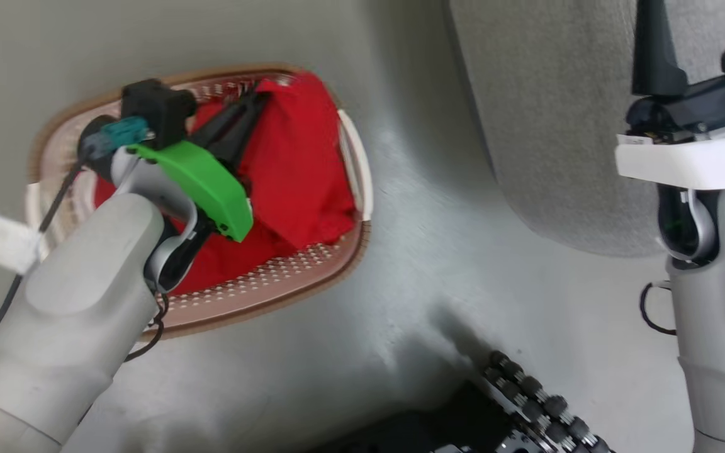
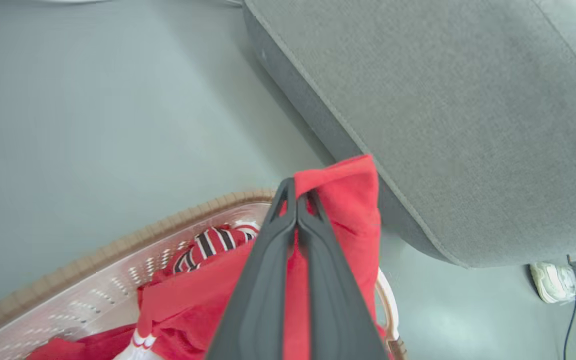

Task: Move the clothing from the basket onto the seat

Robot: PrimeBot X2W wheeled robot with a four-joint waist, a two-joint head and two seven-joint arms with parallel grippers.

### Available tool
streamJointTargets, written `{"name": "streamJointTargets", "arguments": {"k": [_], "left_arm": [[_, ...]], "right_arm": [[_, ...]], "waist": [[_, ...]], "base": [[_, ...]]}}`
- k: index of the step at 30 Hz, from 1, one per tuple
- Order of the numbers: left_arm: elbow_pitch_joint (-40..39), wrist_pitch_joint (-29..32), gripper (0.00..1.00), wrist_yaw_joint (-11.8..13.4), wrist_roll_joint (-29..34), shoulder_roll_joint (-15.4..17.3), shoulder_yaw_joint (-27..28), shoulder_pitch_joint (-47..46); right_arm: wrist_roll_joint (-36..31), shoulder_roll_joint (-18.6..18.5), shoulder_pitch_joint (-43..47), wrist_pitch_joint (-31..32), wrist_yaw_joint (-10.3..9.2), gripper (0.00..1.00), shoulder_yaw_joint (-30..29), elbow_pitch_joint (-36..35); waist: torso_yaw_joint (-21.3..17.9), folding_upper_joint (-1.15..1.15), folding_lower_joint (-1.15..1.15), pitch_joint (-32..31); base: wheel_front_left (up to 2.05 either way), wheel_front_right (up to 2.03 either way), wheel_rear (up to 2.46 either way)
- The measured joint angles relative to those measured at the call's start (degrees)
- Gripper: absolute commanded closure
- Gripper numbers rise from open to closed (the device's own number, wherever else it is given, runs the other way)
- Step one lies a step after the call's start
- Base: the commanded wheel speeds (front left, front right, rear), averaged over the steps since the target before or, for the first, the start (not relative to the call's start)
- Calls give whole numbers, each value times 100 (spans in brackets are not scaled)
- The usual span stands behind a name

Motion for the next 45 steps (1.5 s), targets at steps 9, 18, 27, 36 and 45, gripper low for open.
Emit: {"name": "streamJointTargets", "arguments": {"k": [9,18,27,36,45], "left_arm": [[-52,-604,100,30,63,60,323,336],[-380,-579,100,374,63,-16,832,714],[-971,-555,100,645,379,-80,1229,925],[-1271,-555,100,879,611,-54,1218,1330],[-1533,-546,100,895,631,8,854,1792]], "right_arm": [[-169,-238,324,0,1,0,-222,22],[-285,-352,651,0,22,0,67,51],[-423,-486,1090,1,56,0,894,304],[-352,-577,1238,1,60,0,1984,467],[3,-542,1267,1,62,0,3059,854]], "waist": [[627,0,0,-627],[1230,0,0,-1350],[1749,0,0,-2127],[2156,0,0,-2915],[2362,0,0,-3719]], "base": [[0,0,0],[0,0,0],[0,0,0],[0,0,0],[0,0,0]]}}
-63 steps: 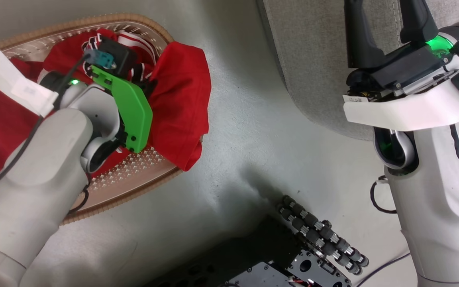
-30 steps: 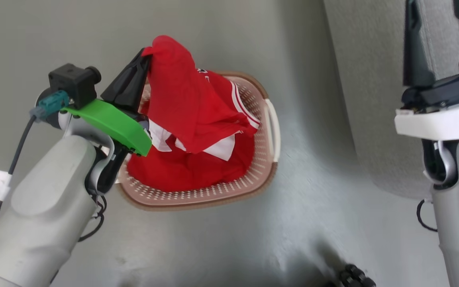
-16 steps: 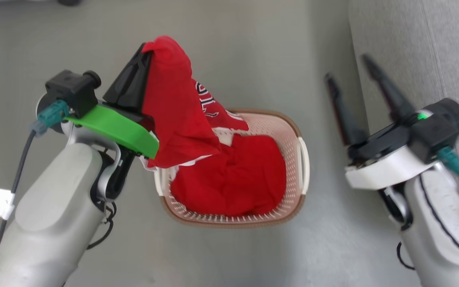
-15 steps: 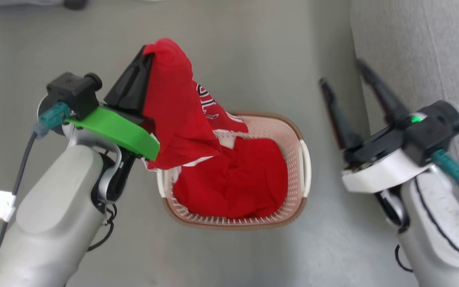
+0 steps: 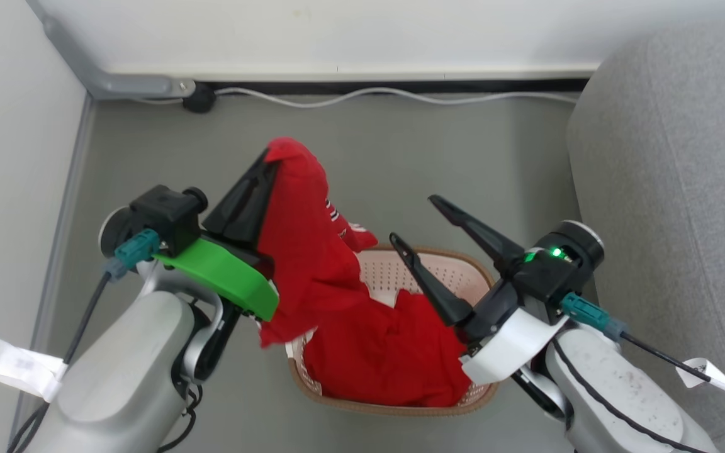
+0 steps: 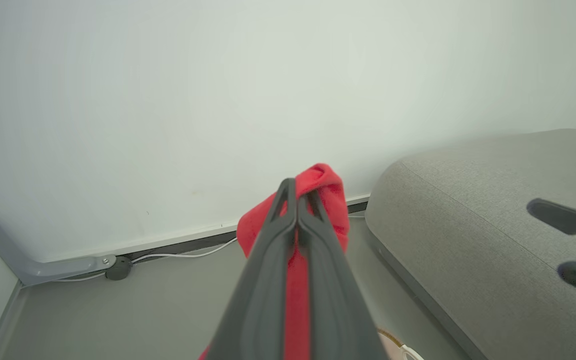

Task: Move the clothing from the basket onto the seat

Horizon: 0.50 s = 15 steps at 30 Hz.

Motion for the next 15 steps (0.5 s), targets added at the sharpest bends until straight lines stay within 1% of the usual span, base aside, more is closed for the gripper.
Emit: {"name": "streamJointTargets", "arguments": {"k": [3,8,10,11,15], "left_arm": [[-147,64,100,-13,0,-7,-124,80],[-397,282,100,-63,-2,-26,-379,269],[-447,334,100,-85,-14,-26,-430,316],[-539,431,100,-87,-37,-27,-521,408],[-695,630,100,-79,-86,12,-595,610]], "right_arm": [[202,78,3,0,0,0,175,120],[348,162,108,0,0,0,479,357],[409,182,146,0,0,0,495,401],[502,205,211,0,0,0,512,463],[601,235,328,0,0,0,556,573]], "waist": [[34,0,0,-260],[78,0,0,-686],[86,0,0,-769],[102,0,0,-937],[128,0,0,-1269]], "base": [[0,0,0],[0,0,0],[0,0,0],[0,0,0],[0,0,0]]}}
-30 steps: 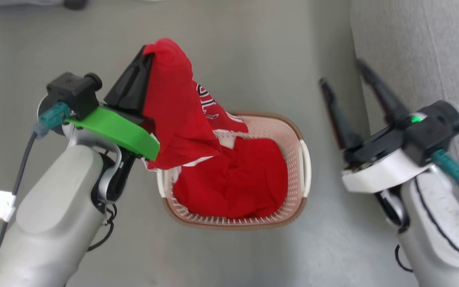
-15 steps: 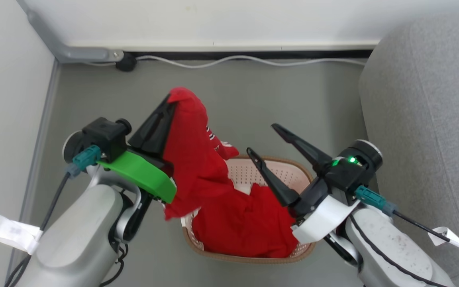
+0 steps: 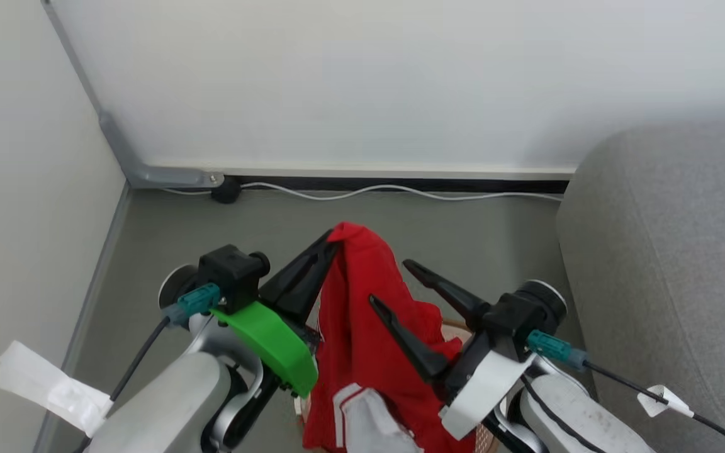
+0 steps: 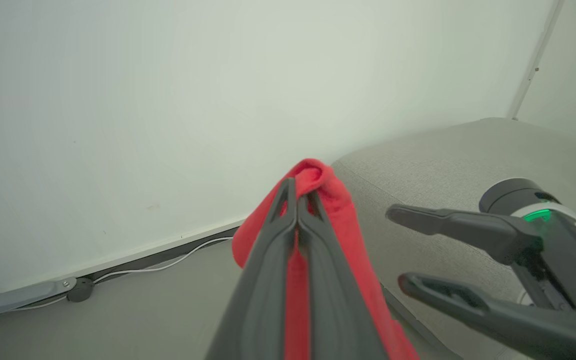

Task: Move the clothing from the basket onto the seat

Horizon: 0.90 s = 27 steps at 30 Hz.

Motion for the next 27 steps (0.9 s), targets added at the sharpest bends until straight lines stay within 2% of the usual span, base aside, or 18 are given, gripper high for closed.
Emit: {"name": "streamJointTargets", "arguments": {"k": [9,10,11,15,20,21,24,25,27], "left_arm": [[-901,434,100,-104,-370,16,-331,283],[-977,479,100,-104,-387,3,-366,314],[-1043,527,100,-102,-387,2,-389,344],[-1196,598,100,112,-387,123,-321,516],[-1272,675,98,312,-386,287,-197,668],[-1296,679,80,333,-383,311,-176,687],[-1336,681,8,389,-333,367,-133,725],[-1341,681,0,404,-331,378,-110,743],[-1347,681,0,435,-303,400,-54,793]], "right_arm": [[213,101,346,1,0,0,52,156],[242,110,355,1,0,32,70,185],[259,113,370,1,0,100,101,204],[350,113,387,1,0,100,334,266],[365,88,388,1,0,100,347,302],[378,83,388,1,1,100,343,302],[412,73,381,1,1,100,279,298],[419,66,375,1,1,100,242,293],[461,34,358,1,1,100,166,285]], "waist": [[19,0,0,-596],[17,0,0,-633],[14,0,0,-662],[-46,0,0,-673],[-193,0,0,-596],[-226,0,0,-580],[-325,0,0,-520],[-359,0,0,-498],[-427,0,0,-451]], "base": [[0,0,0],[0,0,0],[0,0,0],[0,0,0],[0,0,0],[0,0,0],[0,0,0],[0,0,0],[0,0,0]]}}
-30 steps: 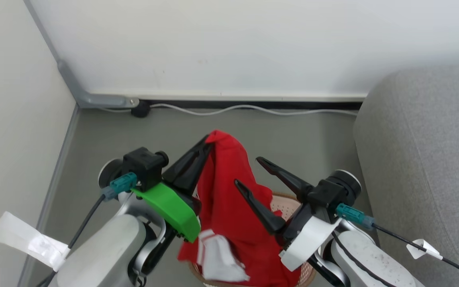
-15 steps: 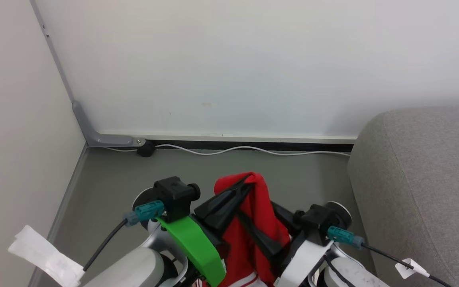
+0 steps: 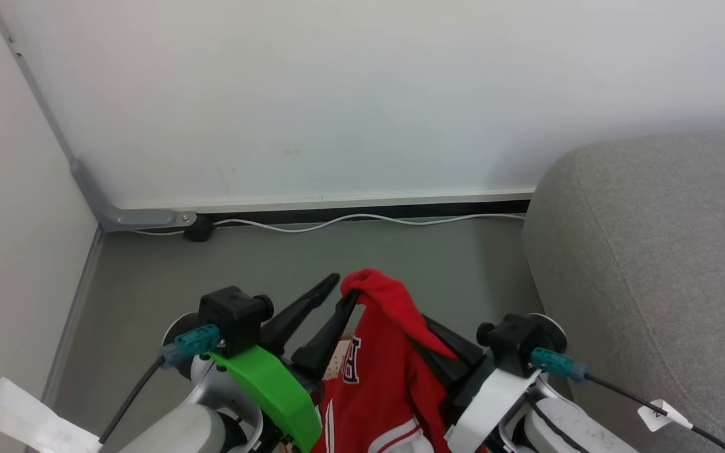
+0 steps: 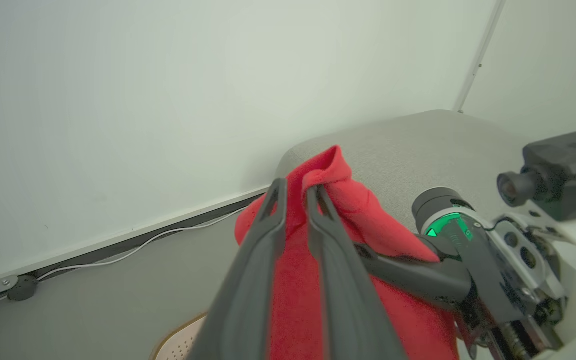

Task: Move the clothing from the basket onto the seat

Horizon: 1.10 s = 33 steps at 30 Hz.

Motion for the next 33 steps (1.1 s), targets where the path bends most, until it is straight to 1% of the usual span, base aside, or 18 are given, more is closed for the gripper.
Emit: {"name": "streamJointTargets", "arguments": {"k": [3,6,9,13,15,20,26,30,33], "left_arm": [[15,76,0,21,35,78,34,68],[29,86,0,73,56,87,49,154],[53,85,0,76,60,56,88,260],[108,38,0,138,151,42,174,335],[114,-1,0,146,166,33,312,414],[182,-1,0,171,197,1,374,591],[311,-8,0,171,424,-11,768,760],[379,-8,0,171,509,-12,989,868],[391,26,0,171,537,-12,1061,985]], "right_arm": [[71,-136,-35,1,0,100,-194,-1],[233,-230,-136,1,-1,100,-450,-7],[448,-285,-230,1,-2,100,-800,-11],[651,-511,-522,2,-21,100,-1334,47],[604,-758,-827,8,-66,100,-1521,94],[642,-1272,-1741,65,-121,100,-2223,197],[722,-1848,-2856,375,-127,100,-2818,392],[832,-2317,-3534,531,-222,100,-3292,479],[959,-2653,-3984,659,-255,100,-3641,595]], "waist": [[-99,0,0,82],[-184,0,0,188],[-256,0,0,309],[-321,0,0,488],[-339,0,0,595],[-346,0,0,924],[-308,0,0,1369],[-277,0,1,1679],[-261,0,0,1917]], "base": [[0,0,0],[0,0,0],[0,0,0],[0,0,0],[0,0,0],[0,0,0],[0,0,0],[0,0,0],[0,0,0]]}}
